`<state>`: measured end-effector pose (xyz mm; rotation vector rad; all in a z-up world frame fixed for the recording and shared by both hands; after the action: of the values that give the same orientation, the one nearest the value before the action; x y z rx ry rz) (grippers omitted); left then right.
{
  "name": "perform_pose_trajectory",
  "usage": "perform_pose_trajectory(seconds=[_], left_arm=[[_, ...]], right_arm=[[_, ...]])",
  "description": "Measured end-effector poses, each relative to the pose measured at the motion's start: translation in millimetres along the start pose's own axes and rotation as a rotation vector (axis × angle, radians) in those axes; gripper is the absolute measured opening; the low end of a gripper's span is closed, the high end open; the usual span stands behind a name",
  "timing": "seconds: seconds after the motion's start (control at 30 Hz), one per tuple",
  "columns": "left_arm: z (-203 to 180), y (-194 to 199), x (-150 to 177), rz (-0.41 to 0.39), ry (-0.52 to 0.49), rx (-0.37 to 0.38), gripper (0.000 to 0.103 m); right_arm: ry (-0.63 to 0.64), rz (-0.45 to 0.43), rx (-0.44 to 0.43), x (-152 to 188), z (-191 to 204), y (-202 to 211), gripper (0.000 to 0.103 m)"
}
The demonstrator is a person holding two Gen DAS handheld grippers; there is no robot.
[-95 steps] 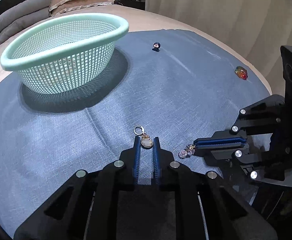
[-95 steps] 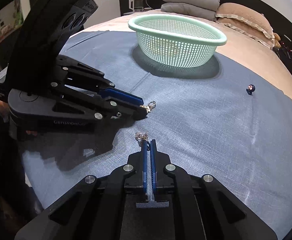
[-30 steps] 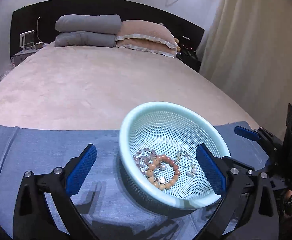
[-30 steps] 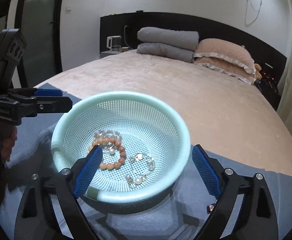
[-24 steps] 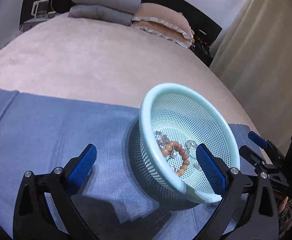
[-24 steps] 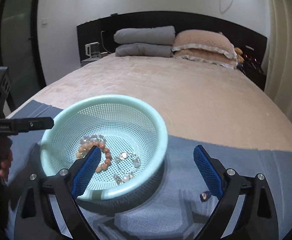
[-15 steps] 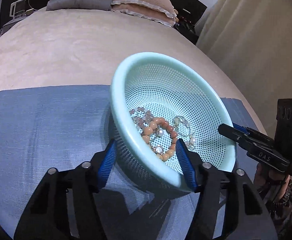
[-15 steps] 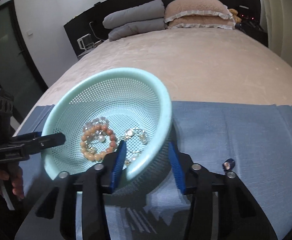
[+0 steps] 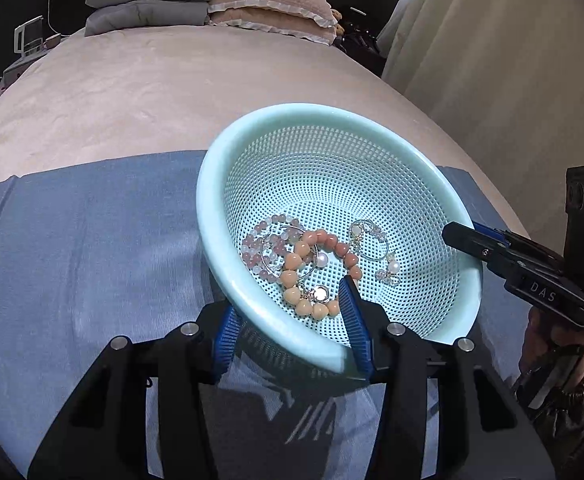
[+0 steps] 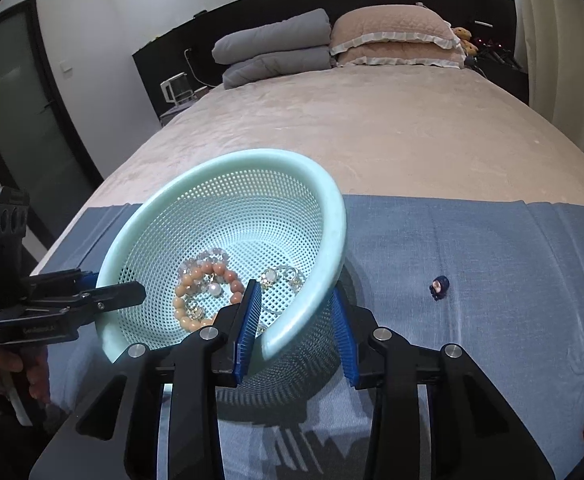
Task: Organize jewelry
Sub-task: 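Withdraw both tools from the basket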
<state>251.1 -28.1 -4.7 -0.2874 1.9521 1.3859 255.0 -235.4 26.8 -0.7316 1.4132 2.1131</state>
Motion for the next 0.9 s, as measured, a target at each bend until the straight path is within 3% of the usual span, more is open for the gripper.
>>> perform_pose_trajectory(seconds=[0.37,0.43,0.47,0.5,0.57,0.77,0.9], left_arm=[[-18,15,45,0.017,-0.038,-0.039,0.050],[-17,18,50,0.002,-0.034,-0.059,0.065],[-16,24,53,-0.014,-0.032,-0.086,0.083],[-14,32,53,-0.044,-0.031,-0.118,0.089],[-14,50,54,-0.098,-0.039,-0.151,0.096],[-26,110,67,-0.239,-0.032,-0.245,0.097],[-53,147,85,-0.348,-0.036,-0.174,0.097]], right_arm=[[-0.010,0.050,0.002,53,-5,16,0.035],[0.001,0.040,-0.001,58,-4,20,0.036],[0.004,0.033,-0.009,59,-3,24,0.044],[0.010,0.012,-0.010,59,-2,31,0.060],[0.028,-0.048,0.012,58,-1,48,0.081],[0.028,-0.150,0.017,60,0,99,0.088],[0.018,-0.184,0.074,77,4,126,0.092]])
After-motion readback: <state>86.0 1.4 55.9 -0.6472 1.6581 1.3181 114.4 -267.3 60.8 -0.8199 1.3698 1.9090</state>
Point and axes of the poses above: each gripper's, at about its wrist camera, not at the fingertips, and y roughly against the way its jaws point, z to its left, x to its underside, the point moved 6 cm from there along -y, roughly the way its jaws point, and after that the axes turned 10 degrees about -y, right-handed, at the moved point
